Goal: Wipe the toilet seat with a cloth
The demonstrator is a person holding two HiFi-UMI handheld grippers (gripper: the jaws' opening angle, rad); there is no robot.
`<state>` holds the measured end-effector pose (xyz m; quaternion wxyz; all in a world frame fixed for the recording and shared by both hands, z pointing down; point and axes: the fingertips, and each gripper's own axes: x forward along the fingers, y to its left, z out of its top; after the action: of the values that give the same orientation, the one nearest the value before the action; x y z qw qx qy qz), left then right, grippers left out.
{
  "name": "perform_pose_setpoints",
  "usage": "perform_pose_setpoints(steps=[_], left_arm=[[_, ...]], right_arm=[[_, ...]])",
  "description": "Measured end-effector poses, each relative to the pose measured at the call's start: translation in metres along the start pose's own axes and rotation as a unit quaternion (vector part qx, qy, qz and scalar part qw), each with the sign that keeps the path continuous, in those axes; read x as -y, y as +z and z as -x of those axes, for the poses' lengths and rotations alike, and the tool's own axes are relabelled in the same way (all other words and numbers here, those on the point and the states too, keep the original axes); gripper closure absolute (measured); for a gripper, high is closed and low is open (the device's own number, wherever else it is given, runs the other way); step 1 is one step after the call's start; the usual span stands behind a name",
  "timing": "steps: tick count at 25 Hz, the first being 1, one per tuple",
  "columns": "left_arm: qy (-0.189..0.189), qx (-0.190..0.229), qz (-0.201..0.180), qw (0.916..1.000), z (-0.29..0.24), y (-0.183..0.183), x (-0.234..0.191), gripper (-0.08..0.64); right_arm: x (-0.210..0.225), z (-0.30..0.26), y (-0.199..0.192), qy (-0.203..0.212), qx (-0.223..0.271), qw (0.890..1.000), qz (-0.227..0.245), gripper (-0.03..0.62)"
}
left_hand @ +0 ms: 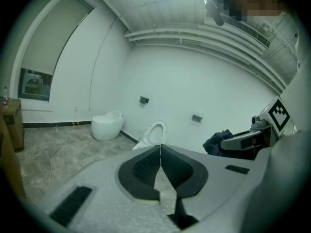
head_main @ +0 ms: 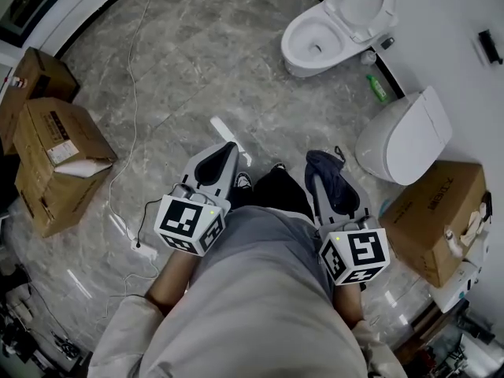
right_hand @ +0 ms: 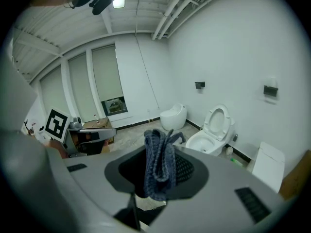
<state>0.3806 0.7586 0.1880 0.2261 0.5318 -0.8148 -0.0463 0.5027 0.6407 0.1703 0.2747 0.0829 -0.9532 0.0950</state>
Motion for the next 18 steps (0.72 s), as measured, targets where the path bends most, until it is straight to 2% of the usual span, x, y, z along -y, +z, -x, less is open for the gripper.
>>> perform_pose_setpoints(steps=[10, 18], left_arm=[[-0.022, -0.013, -0.001, 0.9997, -0.062, 0.023, -0.017, 0.551], [-0.043, -0.035, -0.026, 0.9981, -0.160, 0.064, -0.038, 0.551]], right_arm=[[0.036, -0.057, 0.033, 0.001, 0.006, 1.000, -0.015, 0.499], [0.100, -0.126, 0.072, -0.009, 0.013, 0.999, -0.049, 0.499]])
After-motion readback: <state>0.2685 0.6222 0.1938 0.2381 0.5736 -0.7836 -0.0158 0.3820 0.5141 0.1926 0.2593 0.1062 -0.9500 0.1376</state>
